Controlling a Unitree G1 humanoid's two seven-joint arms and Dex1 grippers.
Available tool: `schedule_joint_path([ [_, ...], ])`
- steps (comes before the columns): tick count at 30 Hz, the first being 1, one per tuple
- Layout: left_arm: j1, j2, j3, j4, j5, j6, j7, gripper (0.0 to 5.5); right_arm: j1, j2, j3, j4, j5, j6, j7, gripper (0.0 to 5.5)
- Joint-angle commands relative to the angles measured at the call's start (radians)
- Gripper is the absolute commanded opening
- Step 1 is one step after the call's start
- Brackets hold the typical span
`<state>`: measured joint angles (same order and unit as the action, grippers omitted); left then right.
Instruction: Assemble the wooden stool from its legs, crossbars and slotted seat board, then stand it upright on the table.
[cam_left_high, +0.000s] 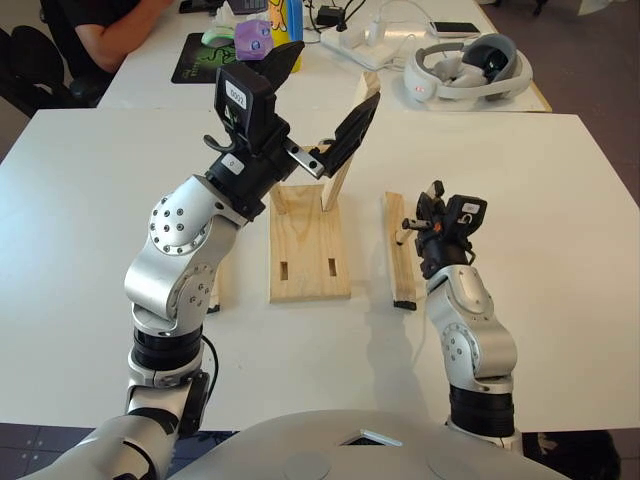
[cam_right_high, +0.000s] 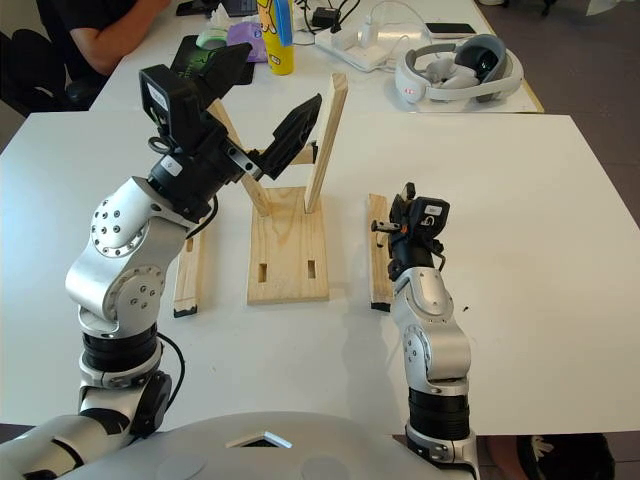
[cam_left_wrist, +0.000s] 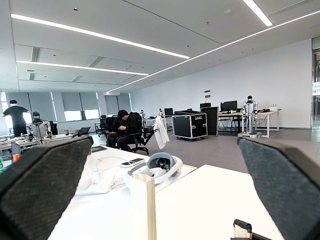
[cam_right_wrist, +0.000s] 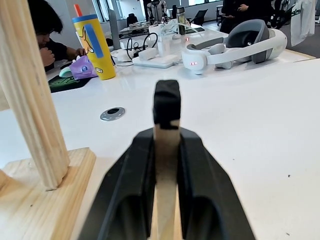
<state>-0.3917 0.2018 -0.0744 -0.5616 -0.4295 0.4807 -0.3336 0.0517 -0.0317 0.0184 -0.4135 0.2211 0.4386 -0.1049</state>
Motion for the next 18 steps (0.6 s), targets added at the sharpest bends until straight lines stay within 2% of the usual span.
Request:
schedule_joint_path([
  [1, 0.006, 0.003, 0.0, -0.019, 0.004, 0.009, 0.012, 5.4, 0.035, -0.045, 0.017, 0.108, -0.042, -0.112, 0.087, 0.41],
  [8, 0.0, 0.011, 0.0, -0.009, -0.006, 0.012, -0.001, 5.4, 0.096, -0.048, 0.016, 0.208, -0.075, -0.312, 0.151, 0.41],
  [18, 0.004, 0.009, -0.004, -0.004, 0.003, 0.0, -0.001, 5.4, 0.075, -0.043, 0.035, 0.239, -0.063, -0.301, 0.182, 0.41],
])
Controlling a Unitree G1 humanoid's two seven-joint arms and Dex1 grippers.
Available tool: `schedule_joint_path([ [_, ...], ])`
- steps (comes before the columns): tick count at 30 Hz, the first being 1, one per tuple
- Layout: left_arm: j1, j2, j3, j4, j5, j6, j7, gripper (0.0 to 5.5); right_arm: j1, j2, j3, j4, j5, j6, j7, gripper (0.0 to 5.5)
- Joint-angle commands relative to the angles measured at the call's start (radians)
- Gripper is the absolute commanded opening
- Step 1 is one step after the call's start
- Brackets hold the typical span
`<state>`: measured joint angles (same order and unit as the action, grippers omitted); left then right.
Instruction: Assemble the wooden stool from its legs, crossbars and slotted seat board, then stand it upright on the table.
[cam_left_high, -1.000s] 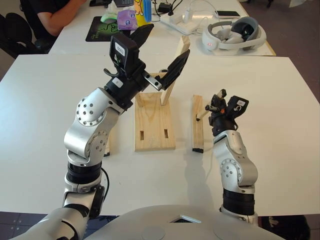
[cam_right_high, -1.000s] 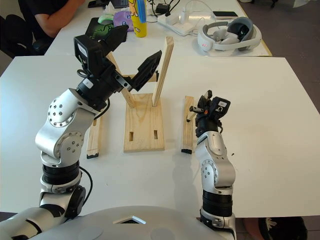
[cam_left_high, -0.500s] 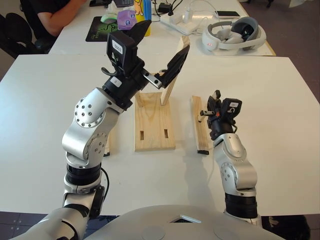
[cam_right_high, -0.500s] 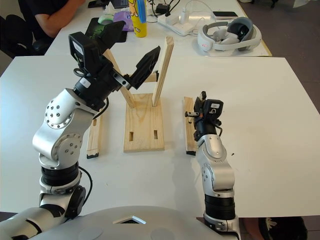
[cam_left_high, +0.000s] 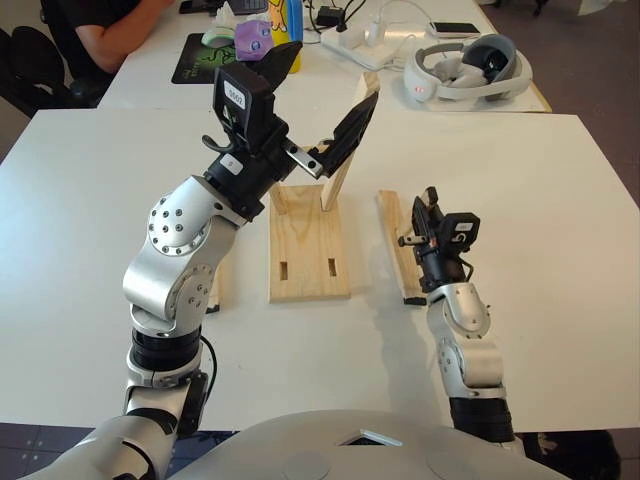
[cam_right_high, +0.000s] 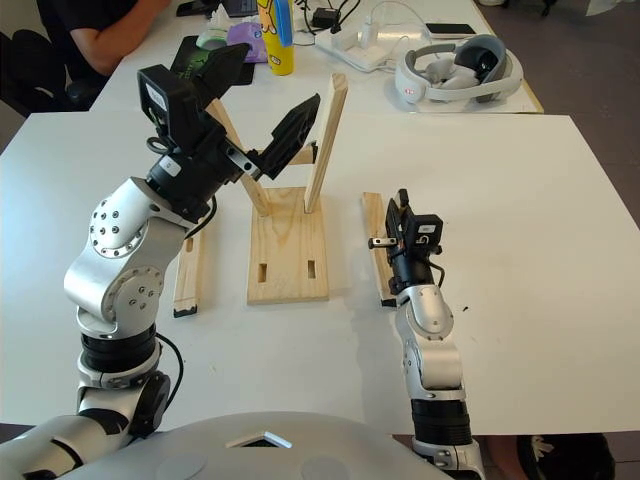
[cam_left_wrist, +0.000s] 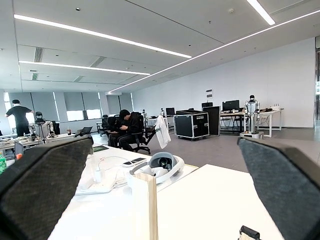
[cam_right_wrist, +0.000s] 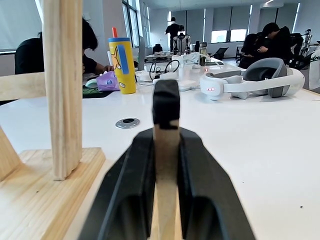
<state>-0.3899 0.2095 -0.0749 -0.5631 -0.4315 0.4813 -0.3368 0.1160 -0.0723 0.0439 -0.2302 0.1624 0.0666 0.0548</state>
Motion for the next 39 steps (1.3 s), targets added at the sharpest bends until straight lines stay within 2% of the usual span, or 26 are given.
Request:
schedule_joint_path([
  [1, 0.003, 0.001, -0.004, -0.003, 0.006, -0.002, 0.004, 5.4, 0.012, -0.003, 0.008, 0.059, 0.0, 0.074, 0.025, 0.41],
  [10, 0.018, 0.005, -0.004, -0.008, 0.006, -0.004, 0.001, 5.4, 0.025, -0.01, 0.011, 0.033, -0.015, 0.038, 0.038, 0.41],
  [11, 0.018, 0.005, -0.003, -0.007, 0.006, -0.005, 0.002, 5.4, 0.022, -0.009, 0.009, 0.027, -0.007, 0.037, 0.045, 0.77],
  [12, 0.018, 0.005, -0.002, -0.006, 0.007, -0.006, 0.002, 5.4, 0.021, -0.012, 0.01, 0.019, -0.007, 0.037, 0.05, 0.8],
  [15, 0.017, 0.003, 0.0, -0.008, 0.009, -0.009, 0.006, 5.4, 0.018, -0.013, 0.004, -0.009, -0.005, 0.041, 0.056, 1.4],
  [19, 0.023, 0.001, 0.001, -0.009, 0.014, -0.018, 0.011, 5.4, 0.007, -0.036, -0.008, -0.045, -0.02, 0.05, 0.061, 1.4],
  [23, 0.041, -0.007, 0.001, -0.018, 0.031, -0.034, 0.031, 5.4, -0.034, -0.086, -0.042, -0.149, 0.014, 0.126, 0.09, 1.4],
  [27, 0.069, -0.021, -0.003, -0.036, 0.067, -0.059, 0.067, 5.4, -0.219, -0.146, -0.115, -0.296, 0.111, 0.307, 0.096, 1.4],
  [32, 0.092, -0.04, -0.014, -0.049, 0.096, -0.077, 0.1, 5.4, -0.439, -0.14, -0.193, -0.255, 0.217, 0.442, 0.055, 0.69],
  [36, 0.086, -0.054, -0.025, -0.037, 0.106, -0.086, 0.104, 5.4, -0.502, -0.153, -0.199, -0.121, 0.234, 0.477, 0.088, 0.11],
  [39, 0.08, -0.059, -0.028, -0.031, 0.106, -0.084, 0.104, 5.4, -0.51, -0.162, -0.184, -0.062, 0.227, 0.498, 0.11, 0.05],
])
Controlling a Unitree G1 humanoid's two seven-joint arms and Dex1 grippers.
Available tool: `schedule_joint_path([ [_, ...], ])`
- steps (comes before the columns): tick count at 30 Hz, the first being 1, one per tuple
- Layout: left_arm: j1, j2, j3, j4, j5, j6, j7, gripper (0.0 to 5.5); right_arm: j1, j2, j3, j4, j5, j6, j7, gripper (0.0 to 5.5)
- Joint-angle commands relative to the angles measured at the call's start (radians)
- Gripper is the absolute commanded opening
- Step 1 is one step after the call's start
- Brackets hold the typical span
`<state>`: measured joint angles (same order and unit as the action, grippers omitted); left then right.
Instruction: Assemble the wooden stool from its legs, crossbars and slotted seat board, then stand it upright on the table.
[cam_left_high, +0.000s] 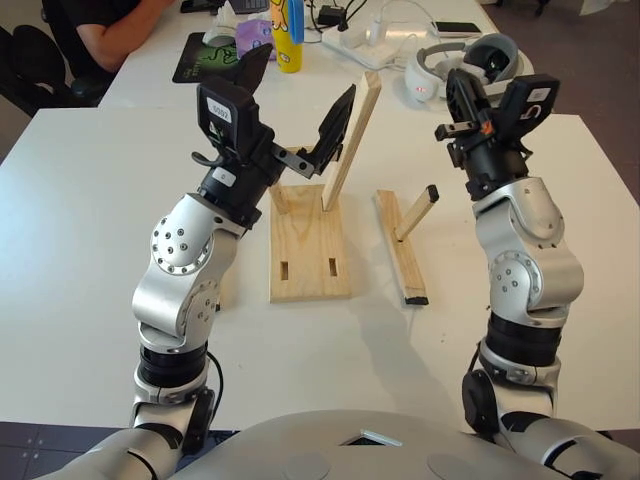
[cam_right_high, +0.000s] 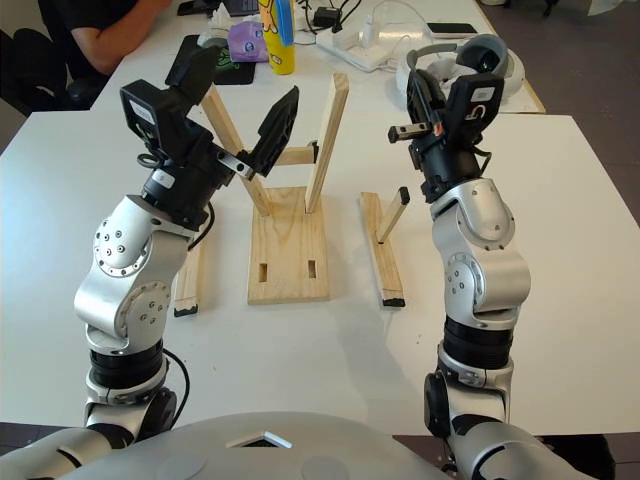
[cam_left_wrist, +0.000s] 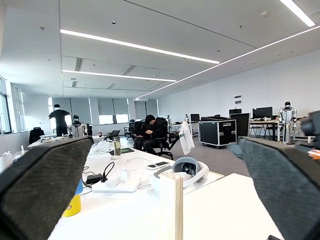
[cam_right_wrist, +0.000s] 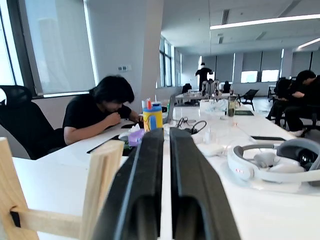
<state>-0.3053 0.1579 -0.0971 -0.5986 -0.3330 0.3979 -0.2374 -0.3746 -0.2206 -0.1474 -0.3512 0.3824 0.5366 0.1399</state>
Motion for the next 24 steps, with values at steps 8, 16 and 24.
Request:
schedule_joint_path([
  [8, -0.005, -0.019, -0.003, 0.013, 0.0, 0.002, 0.002, 5.4, -0.002, 0.001, 0.022, 0.091, -0.008, 0.022, 0.033, 0.05],
  [16, -0.001, -0.02, 0.001, 0.009, -0.001, 0.003, -0.001, 5.4, -0.038, -0.006, 0.009, 0.026, -0.057, -0.085, 0.015, 0.05],
  [24, -0.021, -0.015, 0.006, 0.016, -0.017, 0.015, -0.017, 5.4, 0.151, 0.044, 0.088, 0.094, -0.043, 0.118, 0.002, 0.05],
])
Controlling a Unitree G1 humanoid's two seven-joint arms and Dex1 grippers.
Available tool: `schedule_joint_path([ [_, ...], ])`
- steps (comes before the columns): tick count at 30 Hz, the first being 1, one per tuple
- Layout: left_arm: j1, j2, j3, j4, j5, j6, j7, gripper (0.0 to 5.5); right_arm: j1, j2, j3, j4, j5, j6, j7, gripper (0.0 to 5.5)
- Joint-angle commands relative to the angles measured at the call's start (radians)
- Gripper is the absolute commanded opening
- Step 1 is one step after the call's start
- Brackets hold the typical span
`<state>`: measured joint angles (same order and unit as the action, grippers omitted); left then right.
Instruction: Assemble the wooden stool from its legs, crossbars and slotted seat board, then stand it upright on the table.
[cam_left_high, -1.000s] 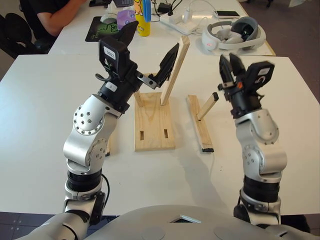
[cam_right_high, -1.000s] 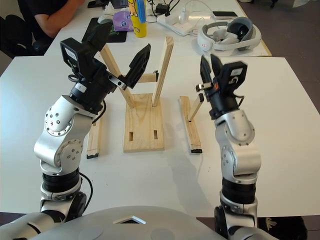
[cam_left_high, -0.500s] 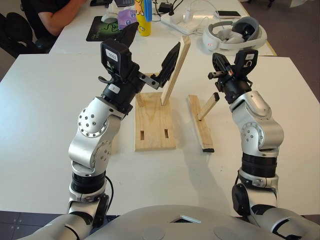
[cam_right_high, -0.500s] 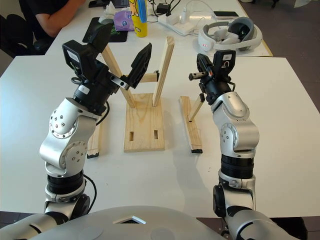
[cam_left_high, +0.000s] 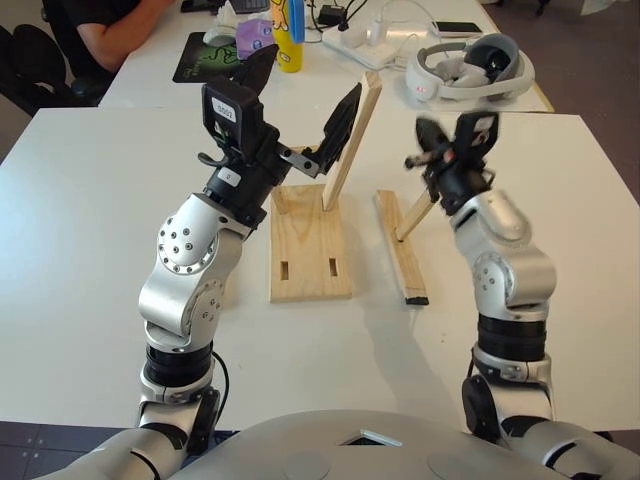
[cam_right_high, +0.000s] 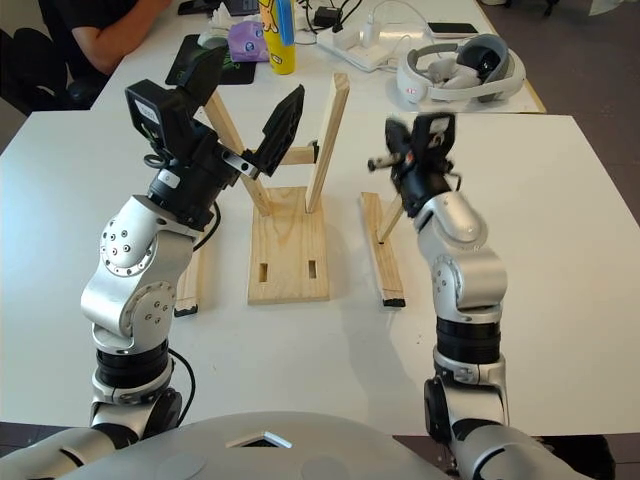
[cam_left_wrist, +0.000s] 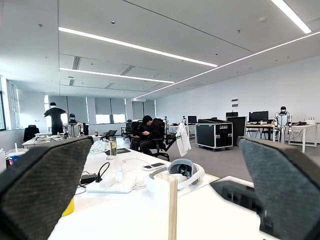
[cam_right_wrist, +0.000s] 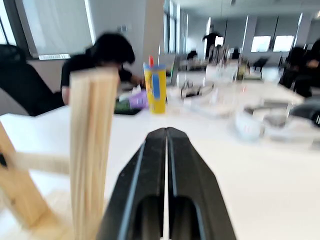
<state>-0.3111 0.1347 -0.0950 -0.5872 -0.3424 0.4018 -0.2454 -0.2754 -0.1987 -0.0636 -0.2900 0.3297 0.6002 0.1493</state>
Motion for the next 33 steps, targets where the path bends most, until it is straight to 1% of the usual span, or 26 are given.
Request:
schedule_joint_path([
  [1, -0.015, 0.008, 0.005, 0.007, -0.008, 0.01, -0.011, 5.4, 0.037, 0.022, -0.002, 0.035, 0.004, 0.03, -0.008, 0.05],
  [5, -0.019, 0.006, 0.006, 0.015, -0.004, 0.003, -0.011, 5.4, -0.019, 0.011, -0.025, 0.061, -0.007, -0.015, -0.001, 0.05],
  [8, -0.016, 0.004, 0.007, 0.014, 0.001, -0.001, -0.006, 5.4, -0.045, 0.004, -0.02, 0.07, -0.012, -0.019, 0.006, 0.05],
  [20, -0.012, 0.004, 0.008, 0.014, 0.005, -0.007, -0.004, 5.4, -0.04, 0.011, -0.015, 0.007, -0.015, -0.036, -0.001, 0.05],
  [26, -0.009, 0.003, 0.01, 0.012, 0.008, -0.01, -0.001, 5.4, -0.137, -0.004, -0.072, -0.083, -0.029, -0.169, -0.023, 0.05],
  [29, -0.007, 0.002, 0.01, 0.011, 0.011, -0.012, 0.002, 5.4, -0.163, -0.013, -0.078, -0.102, -0.037, -0.223, -0.015, 0.05],
  [33, -0.003, 0.001, 0.009, 0.007, 0.013, -0.012, 0.007, 5.4, -0.16, -0.004, -0.065, -0.087, -0.04, -0.229, -0.016, 0.05],
])
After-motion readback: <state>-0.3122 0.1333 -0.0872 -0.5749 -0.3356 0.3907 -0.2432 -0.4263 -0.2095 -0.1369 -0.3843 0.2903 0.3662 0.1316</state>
